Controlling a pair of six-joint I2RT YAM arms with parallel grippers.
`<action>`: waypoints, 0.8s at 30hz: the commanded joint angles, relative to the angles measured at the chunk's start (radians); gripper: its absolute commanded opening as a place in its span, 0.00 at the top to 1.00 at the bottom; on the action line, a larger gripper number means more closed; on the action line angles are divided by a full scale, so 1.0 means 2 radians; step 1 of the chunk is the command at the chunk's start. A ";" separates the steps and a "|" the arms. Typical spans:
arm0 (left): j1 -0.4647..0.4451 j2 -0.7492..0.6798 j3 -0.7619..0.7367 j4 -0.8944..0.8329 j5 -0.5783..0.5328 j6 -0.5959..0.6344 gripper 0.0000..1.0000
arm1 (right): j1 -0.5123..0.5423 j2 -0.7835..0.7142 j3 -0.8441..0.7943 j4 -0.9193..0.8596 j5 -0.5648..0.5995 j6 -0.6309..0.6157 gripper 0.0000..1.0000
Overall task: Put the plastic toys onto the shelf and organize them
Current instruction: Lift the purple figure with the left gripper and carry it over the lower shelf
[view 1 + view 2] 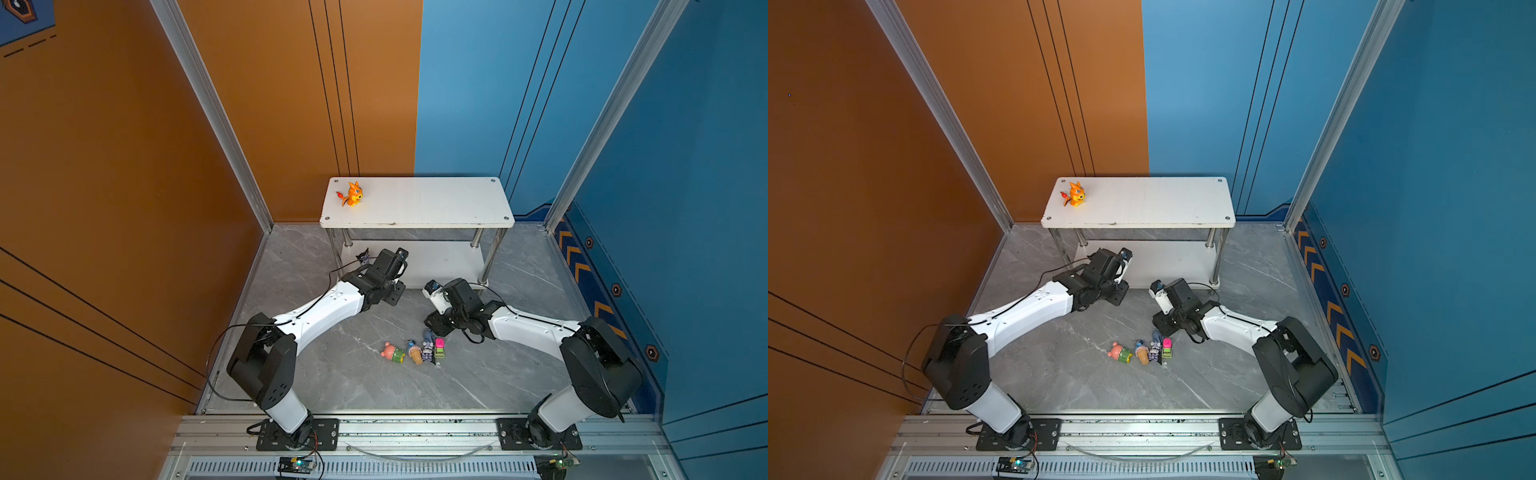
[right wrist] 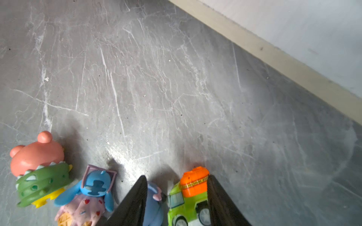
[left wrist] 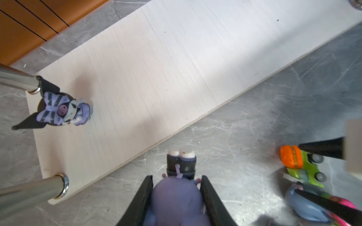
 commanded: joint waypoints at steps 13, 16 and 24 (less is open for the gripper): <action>0.022 0.106 0.085 0.008 -0.025 0.041 0.69 | -0.021 -0.037 -0.023 -0.003 -0.009 0.004 0.49; 0.025 0.115 0.092 0.012 -0.027 0.045 0.69 | -0.023 -0.037 -0.025 -0.002 -0.012 0.004 0.49; 0.040 0.150 0.127 0.017 -0.026 0.055 0.68 | -0.023 -0.033 -0.025 0.002 -0.015 0.006 0.49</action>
